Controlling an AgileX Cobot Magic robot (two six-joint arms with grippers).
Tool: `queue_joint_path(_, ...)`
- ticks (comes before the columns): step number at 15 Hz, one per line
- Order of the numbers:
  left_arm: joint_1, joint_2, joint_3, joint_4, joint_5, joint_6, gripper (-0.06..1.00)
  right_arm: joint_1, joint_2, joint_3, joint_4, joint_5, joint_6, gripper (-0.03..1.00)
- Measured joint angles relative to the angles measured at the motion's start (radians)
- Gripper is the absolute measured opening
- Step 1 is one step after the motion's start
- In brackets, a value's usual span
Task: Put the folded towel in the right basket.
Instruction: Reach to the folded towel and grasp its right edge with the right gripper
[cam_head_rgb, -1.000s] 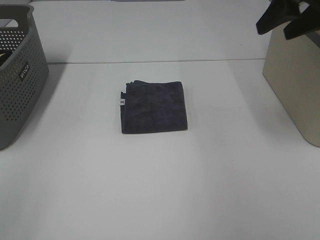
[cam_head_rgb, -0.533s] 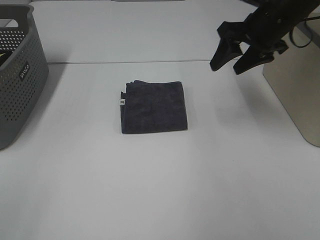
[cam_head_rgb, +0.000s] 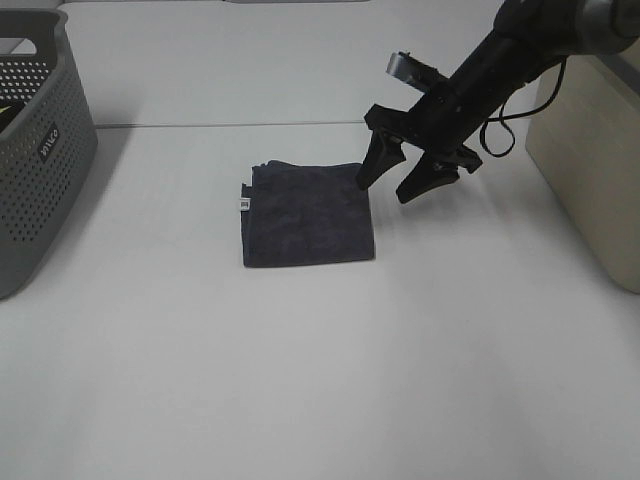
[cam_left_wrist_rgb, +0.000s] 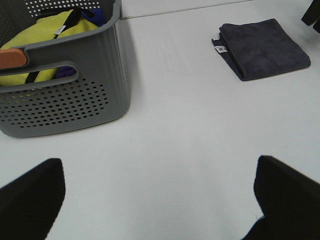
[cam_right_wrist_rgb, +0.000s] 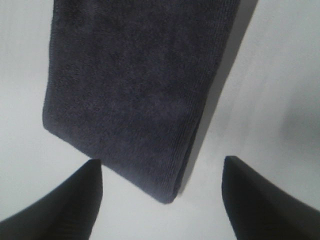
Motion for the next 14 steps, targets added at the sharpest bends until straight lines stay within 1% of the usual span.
queue_joint_path(4, 0.000, 0.000, 0.000, 0.000, 0.000, 0.000, 0.98, 0.000, 0.111, -0.072, 0.012, -0.003, -0.001, 0.65)
queue_joint_path(7, 0.000, 0.000, 0.000, 0.000, 0.000, 0.000, 0.98, 0.003, 0.134, -0.080, 0.076, -0.024, -0.023, 0.65)
queue_joint_path(9, 0.000, 0.000, 0.000, 0.000, 0.000, 0.000, 0.98, 0.025, 0.143, -0.083, 0.088, -0.052, -0.027, 0.61)
queue_joint_path(10, 0.000, 0.000, 0.000, 0.000, 0.000, 0.000, 0.98, 0.034, 0.145, -0.083, 0.087, -0.061, -0.028, 0.53)
queue_joint_path(11, 0.000, 0.000, 0.000, 0.000, 0.000, 0.000, 0.98, 0.047, 0.151, -0.083, 0.087, -0.076, -0.029, 0.42)
queue_joint_path(13, 0.000, 0.000, 0.000, 0.000, 0.000, 0.000, 0.98, 0.070, 0.157, -0.083, 0.088, -0.099, -0.030, 0.14)
queue_joint_path(14, 0.000, 0.000, 0.000, 0.000, 0.000, 0.000, 0.98, 0.075, 0.156, -0.083, 0.088, -0.103, -0.031, 0.05)
